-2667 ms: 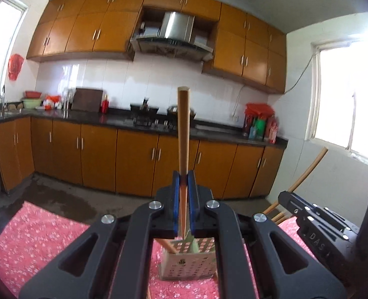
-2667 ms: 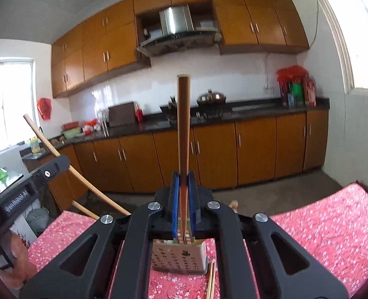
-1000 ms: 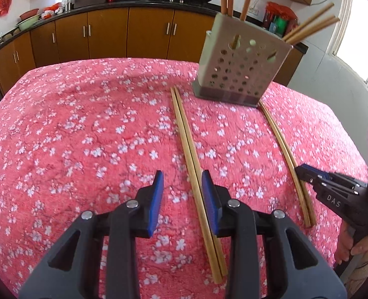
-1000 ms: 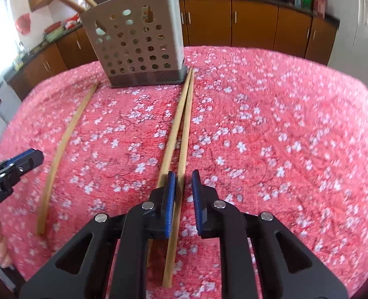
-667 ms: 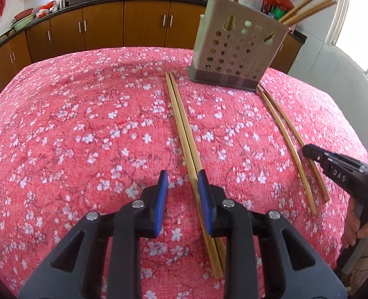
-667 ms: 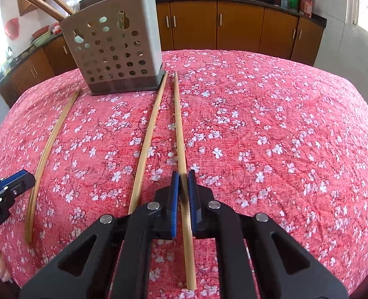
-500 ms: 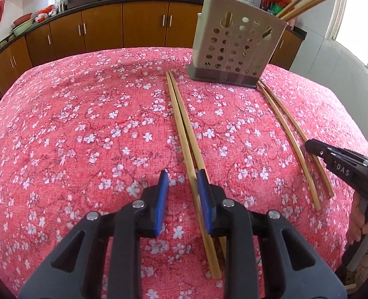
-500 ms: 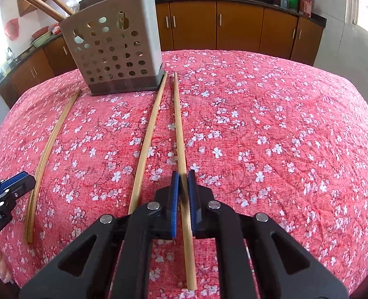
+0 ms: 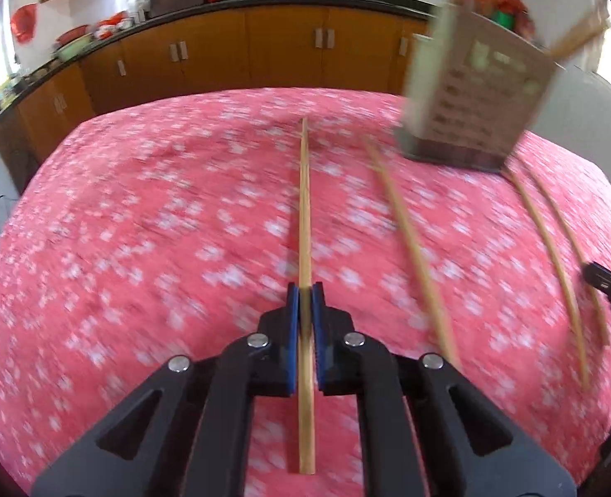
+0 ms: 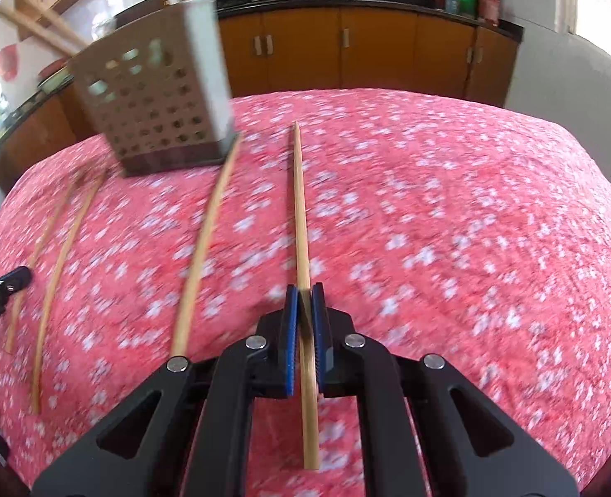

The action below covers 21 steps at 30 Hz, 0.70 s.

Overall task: Organize utensils
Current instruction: 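Grasp a single chopstick with the right tool while the left tool grasps another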

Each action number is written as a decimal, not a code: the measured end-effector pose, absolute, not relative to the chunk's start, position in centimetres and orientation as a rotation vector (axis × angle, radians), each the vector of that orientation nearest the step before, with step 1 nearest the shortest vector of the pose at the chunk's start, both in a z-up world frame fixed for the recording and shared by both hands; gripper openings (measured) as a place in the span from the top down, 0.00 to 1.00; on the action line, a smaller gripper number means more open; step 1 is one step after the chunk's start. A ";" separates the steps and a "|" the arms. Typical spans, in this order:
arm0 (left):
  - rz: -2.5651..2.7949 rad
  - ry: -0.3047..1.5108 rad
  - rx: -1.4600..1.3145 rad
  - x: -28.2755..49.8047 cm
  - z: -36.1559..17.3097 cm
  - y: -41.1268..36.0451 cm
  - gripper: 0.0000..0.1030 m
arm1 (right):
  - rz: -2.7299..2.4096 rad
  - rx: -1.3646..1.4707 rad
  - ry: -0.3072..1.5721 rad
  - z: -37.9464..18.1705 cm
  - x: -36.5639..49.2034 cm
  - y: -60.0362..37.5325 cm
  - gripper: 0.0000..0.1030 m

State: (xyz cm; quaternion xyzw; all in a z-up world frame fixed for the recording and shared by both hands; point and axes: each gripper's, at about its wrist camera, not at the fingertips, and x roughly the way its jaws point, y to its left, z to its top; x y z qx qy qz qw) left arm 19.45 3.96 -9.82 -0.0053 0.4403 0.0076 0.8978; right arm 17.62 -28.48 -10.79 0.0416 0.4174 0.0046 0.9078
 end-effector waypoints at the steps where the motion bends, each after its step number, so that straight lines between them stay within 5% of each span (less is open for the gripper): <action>1: 0.038 0.905 -0.009 20.1 -9.9 4.8 0.88 | -0.005 0.084 0.857 -10.8 18.0 -28.8 0.92; 21: 0.048 0.895 -0.074 21.0 -9.8 6.8 0.88 | -0.027 0.096 0.846 -11.0 20.3 -29.0 0.92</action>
